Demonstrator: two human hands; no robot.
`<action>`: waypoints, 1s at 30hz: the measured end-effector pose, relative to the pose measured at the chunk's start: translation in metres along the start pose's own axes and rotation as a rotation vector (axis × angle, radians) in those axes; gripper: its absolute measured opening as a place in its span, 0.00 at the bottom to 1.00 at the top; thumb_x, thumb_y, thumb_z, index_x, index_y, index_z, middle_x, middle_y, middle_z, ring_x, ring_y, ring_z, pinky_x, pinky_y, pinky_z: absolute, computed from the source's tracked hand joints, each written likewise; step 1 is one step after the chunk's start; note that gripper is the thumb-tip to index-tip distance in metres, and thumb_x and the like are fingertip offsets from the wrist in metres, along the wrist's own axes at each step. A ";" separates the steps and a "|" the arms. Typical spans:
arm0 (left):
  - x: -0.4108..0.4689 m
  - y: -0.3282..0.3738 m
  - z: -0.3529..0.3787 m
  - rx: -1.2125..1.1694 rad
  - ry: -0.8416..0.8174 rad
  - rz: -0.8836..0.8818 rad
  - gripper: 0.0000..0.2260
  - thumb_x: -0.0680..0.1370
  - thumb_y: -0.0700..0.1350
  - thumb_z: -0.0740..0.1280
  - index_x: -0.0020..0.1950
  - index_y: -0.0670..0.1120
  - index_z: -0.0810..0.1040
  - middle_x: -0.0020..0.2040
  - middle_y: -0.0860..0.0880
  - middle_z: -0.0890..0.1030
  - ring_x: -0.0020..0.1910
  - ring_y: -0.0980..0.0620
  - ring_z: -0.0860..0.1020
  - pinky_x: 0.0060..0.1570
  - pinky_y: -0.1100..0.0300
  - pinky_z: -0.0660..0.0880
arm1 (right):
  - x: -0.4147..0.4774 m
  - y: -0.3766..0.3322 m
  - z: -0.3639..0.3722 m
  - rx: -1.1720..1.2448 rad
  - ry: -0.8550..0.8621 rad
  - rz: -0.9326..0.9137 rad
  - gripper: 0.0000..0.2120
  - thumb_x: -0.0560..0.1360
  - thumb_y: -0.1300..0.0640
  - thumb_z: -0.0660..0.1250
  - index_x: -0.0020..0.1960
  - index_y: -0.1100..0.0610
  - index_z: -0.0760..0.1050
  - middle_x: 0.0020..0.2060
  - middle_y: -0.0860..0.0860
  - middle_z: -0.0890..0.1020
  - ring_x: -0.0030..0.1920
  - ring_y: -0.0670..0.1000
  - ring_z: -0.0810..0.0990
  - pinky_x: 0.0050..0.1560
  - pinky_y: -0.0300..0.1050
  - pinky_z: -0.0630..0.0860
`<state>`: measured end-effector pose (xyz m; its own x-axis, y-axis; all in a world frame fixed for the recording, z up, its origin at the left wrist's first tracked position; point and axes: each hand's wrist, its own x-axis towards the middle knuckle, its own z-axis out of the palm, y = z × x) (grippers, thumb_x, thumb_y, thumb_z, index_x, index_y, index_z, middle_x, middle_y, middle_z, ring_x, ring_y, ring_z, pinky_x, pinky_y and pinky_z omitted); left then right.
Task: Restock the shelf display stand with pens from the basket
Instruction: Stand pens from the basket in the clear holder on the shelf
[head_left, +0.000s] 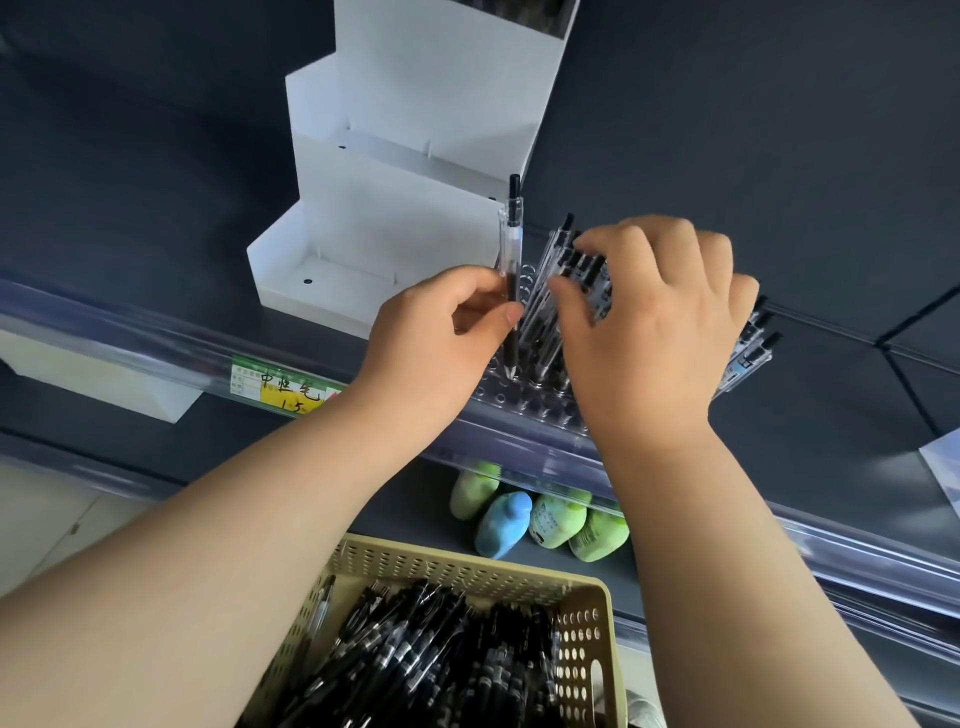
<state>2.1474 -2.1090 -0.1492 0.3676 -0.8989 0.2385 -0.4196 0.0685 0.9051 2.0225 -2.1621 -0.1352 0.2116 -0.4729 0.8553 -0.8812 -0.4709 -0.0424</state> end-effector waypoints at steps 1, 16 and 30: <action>0.000 0.000 0.000 0.005 -0.001 0.003 0.09 0.75 0.46 0.68 0.55 0.48 0.80 0.45 0.56 0.82 0.44 0.58 0.80 0.47 0.70 0.73 | 0.000 0.000 0.000 -0.007 0.015 -0.009 0.08 0.68 0.51 0.72 0.46 0.52 0.79 0.44 0.49 0.80 0.45 0.54 0.71 0.41 0.47 0.59; 0.002 -0.005 0.008 0.108 -0.028 0.117 0.09 0.76 0.44 0.68 0.55 0.46 0.81 0.42 0.56 0.80 0.41 0.58 0.77 0.42 0.78 0.68 | 0.001 -0.002 -0.007 0.102 -0.023 0.040 0.08 0.74 0.56 0.63 0.47 0.51 0.81 0.45 0.48 0.81 0.45 0.56 0.75 0.43 0.43 0.56; -0.001 -0.014 0.025 0.470 -0.025 0.209 0.10 0.76 0.46 0.68 0.54 0.43 0.78 0.46 0.46 0.83 0.46 0.44 0.80 0.48 0.53 0.74 | -0.001 0.005 -0.018 0.139 -0.123 -0.025 0.09 0.71 0.59 0.64 0.47 0.52 0.81 0.44 0.49 0.81 0.46 0.57 0.76 0.43 0.45 0.60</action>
<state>2.1326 -2.1198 -0.1709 0.2187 -0.8972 0.3837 -0.8119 0.0508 0.5816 2.0103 -2.1507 -0.1265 0.2900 -0.5432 0.7880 -0.8097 -0.5782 -0.1006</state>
